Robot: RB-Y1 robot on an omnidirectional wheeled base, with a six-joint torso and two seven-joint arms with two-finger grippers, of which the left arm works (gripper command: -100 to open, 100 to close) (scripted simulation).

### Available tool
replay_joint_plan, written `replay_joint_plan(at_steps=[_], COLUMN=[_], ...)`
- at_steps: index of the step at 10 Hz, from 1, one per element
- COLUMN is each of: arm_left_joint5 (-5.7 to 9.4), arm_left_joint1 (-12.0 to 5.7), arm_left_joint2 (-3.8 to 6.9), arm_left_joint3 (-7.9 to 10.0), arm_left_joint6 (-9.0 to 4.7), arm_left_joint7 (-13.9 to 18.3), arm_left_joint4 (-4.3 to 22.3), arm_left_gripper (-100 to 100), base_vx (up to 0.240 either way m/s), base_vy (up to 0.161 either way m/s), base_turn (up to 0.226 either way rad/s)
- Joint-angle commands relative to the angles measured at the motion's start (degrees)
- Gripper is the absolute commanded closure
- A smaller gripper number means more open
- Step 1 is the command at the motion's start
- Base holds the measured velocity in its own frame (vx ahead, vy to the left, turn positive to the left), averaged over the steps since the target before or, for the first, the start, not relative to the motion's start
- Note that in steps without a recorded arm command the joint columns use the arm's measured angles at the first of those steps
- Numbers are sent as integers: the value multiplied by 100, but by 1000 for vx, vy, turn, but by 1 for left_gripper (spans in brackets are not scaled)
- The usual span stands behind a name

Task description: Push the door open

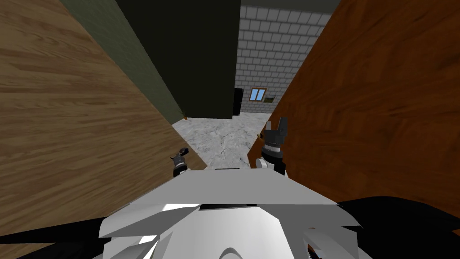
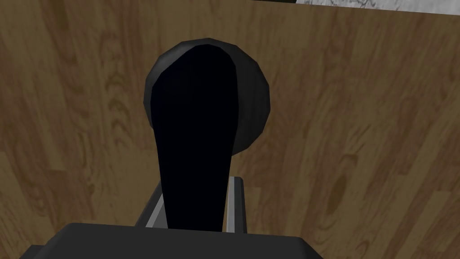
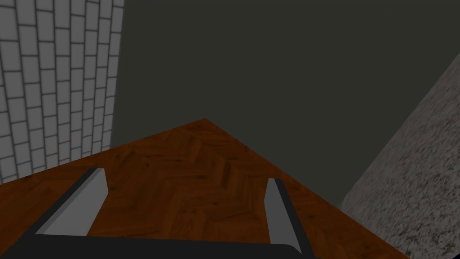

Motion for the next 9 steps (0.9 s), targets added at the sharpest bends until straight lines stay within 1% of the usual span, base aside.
replay_joint_plan(at_steps=[1, 2, 3, 5, 9], arm_left_joint5=[45, 34, 100, 151, 315], arm_left_joint1=[10, 35, 54, 64, 97], arm_left_joint2=[-1, -6, 17, 23, 44], arm_left_joint3=[70, 56, 165, 245, 505], arm_left_joint6=[-9, 4, -5, -13, -39], arm_left_joint7=[-29, -25, -64, -95, -198], arm_left_joint4=[-54, -42, -44, -31, 11], arm_left_gripper=[100, 100, 100, 100, 100], base_vx=[196, 78, 122, 175, 205], base_vy=[22, 20, 51, 40, 63], base_turn=[44, 36, 36, 35, 37])
